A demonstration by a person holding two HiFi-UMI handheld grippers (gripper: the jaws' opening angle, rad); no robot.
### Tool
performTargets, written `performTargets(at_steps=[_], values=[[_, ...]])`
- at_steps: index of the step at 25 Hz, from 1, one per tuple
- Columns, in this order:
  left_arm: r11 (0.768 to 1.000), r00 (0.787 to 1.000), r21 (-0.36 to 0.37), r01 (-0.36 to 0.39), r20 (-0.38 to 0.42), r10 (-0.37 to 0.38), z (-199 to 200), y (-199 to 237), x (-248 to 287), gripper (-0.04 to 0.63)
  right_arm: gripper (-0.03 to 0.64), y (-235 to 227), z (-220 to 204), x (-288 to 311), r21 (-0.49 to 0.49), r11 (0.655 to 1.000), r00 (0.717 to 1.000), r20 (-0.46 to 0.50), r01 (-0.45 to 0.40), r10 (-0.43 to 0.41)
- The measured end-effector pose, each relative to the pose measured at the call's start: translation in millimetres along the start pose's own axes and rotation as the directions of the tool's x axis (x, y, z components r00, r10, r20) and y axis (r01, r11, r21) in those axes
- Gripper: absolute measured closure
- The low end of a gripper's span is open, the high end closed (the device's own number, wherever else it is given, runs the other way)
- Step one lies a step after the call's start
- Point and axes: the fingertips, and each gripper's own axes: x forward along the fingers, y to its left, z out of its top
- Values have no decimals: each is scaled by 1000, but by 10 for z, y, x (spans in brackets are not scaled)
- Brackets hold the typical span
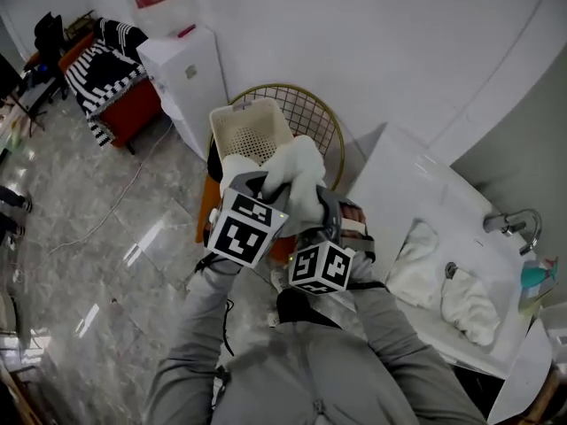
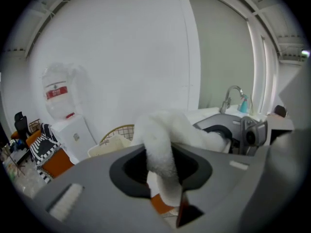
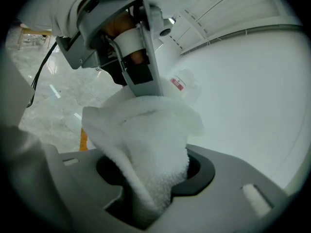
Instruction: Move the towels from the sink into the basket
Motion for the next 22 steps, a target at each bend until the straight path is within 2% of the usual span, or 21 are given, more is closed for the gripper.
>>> performTargets(at_steps=[7, 11, 16, 22], values=[[997, 999, -63, -40, -10, 40, -23, 805, 260, 437, 416, -47, 301, 791, -32, 998, 998, 16, -53, 53], [996, 998, -62, -61, -31, 59, -39, 1270, 562, 437, 416, -111, 349, 1268, -41, 996, 997, -3, -83, 83], [995, 997, -98, -36, -76, 28, -58, 1584, 965, 437, 416, -141, 249, 1794, -27, 992, 992, -43, -123, 122], [995, 989, -103, -12, -148, -3, -294, 1927, 1490, 437, 414, -21, 26, 2304, 22, 982, 977, -91, -190, 191]])
